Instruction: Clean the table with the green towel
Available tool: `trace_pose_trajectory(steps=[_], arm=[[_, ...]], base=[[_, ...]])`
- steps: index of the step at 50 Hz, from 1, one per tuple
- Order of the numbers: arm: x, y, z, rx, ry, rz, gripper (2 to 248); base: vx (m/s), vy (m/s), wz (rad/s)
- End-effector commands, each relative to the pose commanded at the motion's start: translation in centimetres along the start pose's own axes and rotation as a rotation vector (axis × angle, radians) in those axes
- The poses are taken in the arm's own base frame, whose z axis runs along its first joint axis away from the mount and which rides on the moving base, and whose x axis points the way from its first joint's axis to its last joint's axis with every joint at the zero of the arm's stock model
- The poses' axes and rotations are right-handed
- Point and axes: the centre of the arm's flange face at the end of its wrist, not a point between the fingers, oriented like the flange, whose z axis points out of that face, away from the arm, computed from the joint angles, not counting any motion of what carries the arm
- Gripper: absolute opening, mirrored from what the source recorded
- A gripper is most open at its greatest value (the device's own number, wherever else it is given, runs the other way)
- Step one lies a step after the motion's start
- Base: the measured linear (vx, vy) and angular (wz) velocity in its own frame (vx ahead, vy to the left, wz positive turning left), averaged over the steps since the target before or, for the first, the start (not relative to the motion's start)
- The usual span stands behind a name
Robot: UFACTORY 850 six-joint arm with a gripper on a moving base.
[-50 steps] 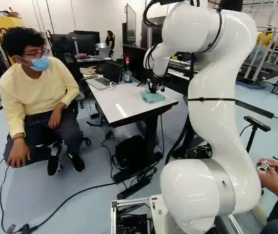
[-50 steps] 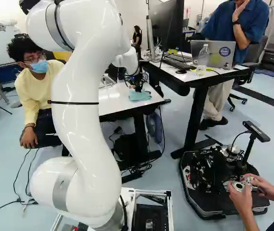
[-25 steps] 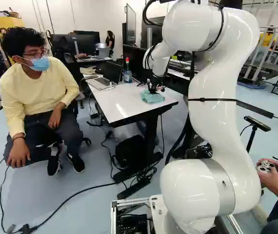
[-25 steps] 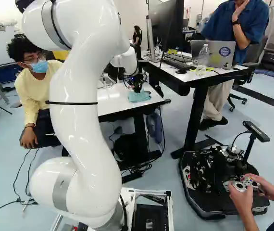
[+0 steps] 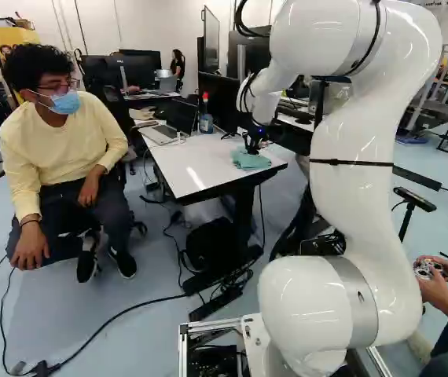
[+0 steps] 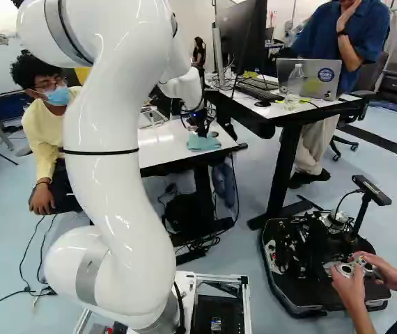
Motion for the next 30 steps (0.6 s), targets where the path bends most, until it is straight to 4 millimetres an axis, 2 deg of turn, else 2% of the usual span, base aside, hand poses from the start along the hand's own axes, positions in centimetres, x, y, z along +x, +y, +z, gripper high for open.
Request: trace_pose_trajectory(steps=[7, 14, 30], arm=[[0.8, 1.0, 0.4, -0.006, 0.007, 0.014, 25], [1.9, 1.1, 1.0, -0.007, 0.017, 0.015, 25], [3.8, -1.1, 2.1, 0.008, 0.035, -0.014, 25]], base=[[0.0, 0.0, 0.0], [0.0, 0.0, 0.0], [0.0, 0.0, 0.0]])
